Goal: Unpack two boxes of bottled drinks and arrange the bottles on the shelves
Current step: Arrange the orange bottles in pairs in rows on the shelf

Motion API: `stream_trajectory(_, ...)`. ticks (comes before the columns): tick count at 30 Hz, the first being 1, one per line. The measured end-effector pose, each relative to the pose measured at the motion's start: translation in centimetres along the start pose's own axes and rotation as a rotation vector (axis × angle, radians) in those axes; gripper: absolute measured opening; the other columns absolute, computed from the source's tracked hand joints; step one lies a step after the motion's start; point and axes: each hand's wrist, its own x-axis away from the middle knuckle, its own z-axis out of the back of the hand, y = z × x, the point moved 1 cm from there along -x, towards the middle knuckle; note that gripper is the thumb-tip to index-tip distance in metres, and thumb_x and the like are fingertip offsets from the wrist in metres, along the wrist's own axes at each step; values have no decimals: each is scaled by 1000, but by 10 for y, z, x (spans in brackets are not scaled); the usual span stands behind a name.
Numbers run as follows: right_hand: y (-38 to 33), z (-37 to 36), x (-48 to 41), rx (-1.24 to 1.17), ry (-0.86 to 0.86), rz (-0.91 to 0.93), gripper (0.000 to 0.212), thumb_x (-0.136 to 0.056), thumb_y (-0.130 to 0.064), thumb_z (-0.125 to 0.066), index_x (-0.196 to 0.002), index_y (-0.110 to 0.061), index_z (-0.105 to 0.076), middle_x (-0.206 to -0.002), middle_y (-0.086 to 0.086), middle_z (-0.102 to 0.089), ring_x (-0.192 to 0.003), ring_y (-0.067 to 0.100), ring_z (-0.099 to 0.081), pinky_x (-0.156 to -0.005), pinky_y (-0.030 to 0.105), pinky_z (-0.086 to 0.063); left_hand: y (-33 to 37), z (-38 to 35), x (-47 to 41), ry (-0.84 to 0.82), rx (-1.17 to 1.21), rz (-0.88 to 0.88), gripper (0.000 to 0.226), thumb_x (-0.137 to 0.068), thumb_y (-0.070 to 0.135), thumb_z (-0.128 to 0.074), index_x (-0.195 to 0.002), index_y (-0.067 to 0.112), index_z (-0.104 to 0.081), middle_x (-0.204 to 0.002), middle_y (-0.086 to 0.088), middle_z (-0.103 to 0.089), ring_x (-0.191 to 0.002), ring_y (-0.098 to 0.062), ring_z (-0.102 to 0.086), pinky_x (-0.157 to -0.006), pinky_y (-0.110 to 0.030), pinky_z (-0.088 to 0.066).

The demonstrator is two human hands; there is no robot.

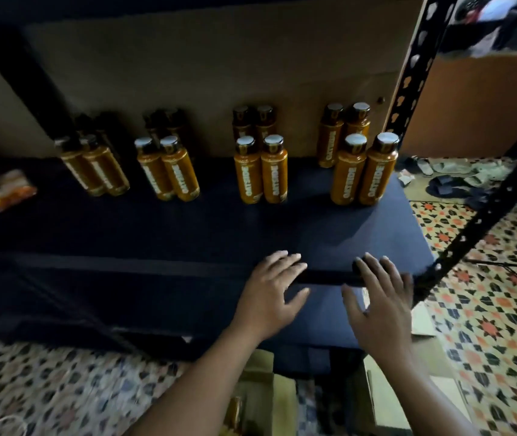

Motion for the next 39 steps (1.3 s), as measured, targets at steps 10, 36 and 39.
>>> stream_trajectory(10, -61, -45, 128, 32, -1363, -248, 65, -97, -56, -59, -152, -25, -45, -123, -2, -68, -114, 19, -61, -79, 26, -44, -96, -7, 183, -994, 172, 624, 87, -89, 56, -68, -160, 33, -23, -155, 2, -45, -132, -15, -50, -109, -29, -43)
stream_trajectory(36, 68, -569, 509, -508, -1251, -768, 56, -93, -31, -74, -142, -44, -48, -131, -19, -60, -121, 7, -57, -86, 22, -46, -512, -431, 445, -403, 285, 985, 74, -93, 34, -71, -152, 42, -27, -141, 7, -58, -129, -20, -57, -105, -44, -48)
stream_trajectory(39, 86, -603, 532, -526, -1305, -817, 67, -91, -24, -76, -148, -41, -43, -136, -15, -54, -126, 11, -53, -78, 16, -42, -536, -455, 454, -386, 322, 1045, 94, -94, 29, -70, -155, 53, -3, -159, 5, -39, -143, -23, -41, -114, -54, -39)
